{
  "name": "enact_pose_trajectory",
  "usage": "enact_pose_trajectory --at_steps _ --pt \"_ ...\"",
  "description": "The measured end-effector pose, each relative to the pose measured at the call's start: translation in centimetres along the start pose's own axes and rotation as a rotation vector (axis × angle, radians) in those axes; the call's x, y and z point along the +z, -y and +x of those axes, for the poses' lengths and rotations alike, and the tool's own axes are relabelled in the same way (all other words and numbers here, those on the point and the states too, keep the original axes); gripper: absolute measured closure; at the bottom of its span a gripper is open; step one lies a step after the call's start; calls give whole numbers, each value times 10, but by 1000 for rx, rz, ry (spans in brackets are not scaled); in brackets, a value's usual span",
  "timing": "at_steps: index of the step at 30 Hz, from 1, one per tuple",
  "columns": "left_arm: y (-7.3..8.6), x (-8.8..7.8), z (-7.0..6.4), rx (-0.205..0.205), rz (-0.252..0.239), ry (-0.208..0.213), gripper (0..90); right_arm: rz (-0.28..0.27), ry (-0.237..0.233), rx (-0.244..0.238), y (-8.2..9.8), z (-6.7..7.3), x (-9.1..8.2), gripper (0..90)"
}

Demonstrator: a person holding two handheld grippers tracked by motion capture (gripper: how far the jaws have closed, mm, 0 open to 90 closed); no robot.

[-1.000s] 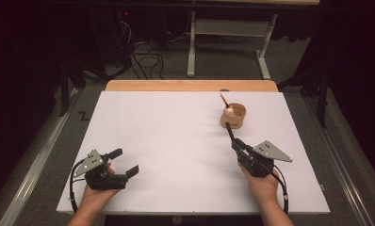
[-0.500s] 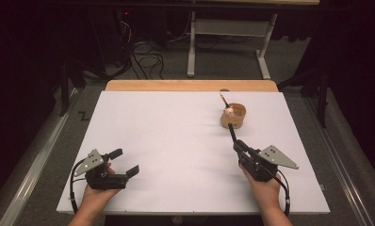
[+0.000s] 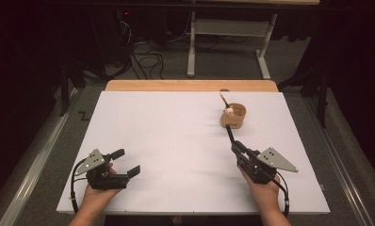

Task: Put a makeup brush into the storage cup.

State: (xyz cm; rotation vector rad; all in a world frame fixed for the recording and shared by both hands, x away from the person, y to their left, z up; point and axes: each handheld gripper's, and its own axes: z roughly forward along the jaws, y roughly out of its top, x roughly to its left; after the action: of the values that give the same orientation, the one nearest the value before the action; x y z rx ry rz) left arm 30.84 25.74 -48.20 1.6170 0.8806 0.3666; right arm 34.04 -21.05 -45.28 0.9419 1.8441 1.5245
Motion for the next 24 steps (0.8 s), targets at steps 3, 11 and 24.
enact_pose_trajectory --at_steps 3,11,24 --pt "0 1 -1 5 7 2 66 4 -7 -5 -1 1 0 804" --pt "0 2 -2 20 16 0 71 25 -31 -86 -2 8 1 805" --pt "0 0 -2 24 15 -2 71 111 -76 -141 1 19 8 805"
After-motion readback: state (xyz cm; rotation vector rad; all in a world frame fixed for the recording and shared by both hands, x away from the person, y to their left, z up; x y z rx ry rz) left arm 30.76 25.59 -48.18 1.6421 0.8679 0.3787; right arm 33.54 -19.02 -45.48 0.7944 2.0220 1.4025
